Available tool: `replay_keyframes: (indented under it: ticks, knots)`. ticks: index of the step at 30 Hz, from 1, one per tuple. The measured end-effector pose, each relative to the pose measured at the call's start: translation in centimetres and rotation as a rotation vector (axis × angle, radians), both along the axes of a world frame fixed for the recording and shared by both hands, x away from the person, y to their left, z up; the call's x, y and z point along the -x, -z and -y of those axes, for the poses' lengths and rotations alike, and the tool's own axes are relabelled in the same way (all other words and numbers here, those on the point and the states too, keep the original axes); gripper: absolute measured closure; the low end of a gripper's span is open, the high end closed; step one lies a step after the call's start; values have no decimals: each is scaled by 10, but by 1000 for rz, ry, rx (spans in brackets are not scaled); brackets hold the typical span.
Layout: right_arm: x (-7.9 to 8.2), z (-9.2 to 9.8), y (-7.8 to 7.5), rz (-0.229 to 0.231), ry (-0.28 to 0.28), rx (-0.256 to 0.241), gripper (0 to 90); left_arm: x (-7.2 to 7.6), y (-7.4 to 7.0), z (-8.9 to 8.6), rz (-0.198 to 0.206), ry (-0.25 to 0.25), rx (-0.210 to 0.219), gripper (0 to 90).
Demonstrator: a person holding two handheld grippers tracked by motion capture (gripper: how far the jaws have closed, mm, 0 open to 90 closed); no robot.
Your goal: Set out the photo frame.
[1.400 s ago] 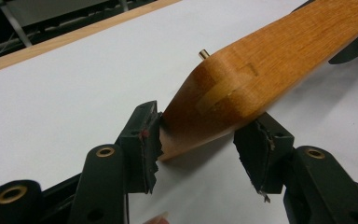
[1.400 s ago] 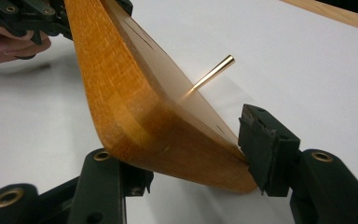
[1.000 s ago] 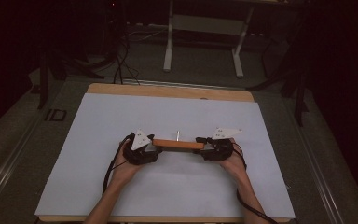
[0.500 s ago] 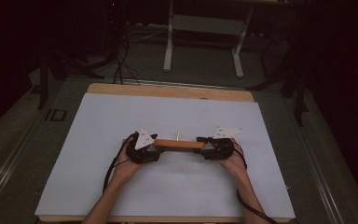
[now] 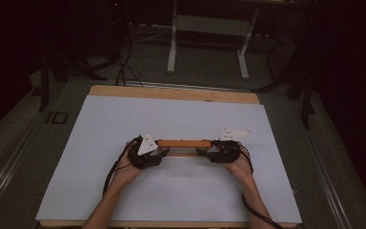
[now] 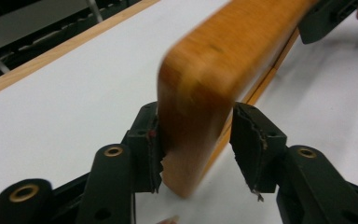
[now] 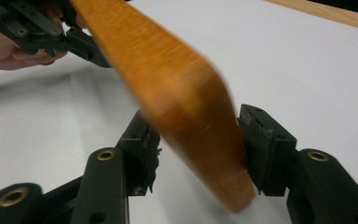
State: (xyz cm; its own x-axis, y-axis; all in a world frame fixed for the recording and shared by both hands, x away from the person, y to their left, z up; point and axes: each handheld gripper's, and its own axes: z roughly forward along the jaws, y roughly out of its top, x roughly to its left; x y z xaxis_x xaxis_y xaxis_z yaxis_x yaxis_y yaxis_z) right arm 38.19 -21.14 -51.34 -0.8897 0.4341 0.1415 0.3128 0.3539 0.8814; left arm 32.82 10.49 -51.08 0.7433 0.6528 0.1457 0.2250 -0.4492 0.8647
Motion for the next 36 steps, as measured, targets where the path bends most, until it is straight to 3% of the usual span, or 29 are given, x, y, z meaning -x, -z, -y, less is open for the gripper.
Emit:
replay_keyframes:
  ticks: [11, 19, 27, 36]
  knots:
    - [0, 0, 1, -24, 1, -19, 500, -1, -4, -5, -46, 32, 14, 578]
    - [5, -4, -2, -44, 2, -11, 515, 0, -8, -12, -81, 45, 53, 575]
    - [10, -5, -4, -89, 6, -18, 532, -4, -9, -18, -169, 65, 128, 578]
    - [13, -5, -7, -140, -1, -14, 550, -5, -6, -23, -274, 80, 182, 586]
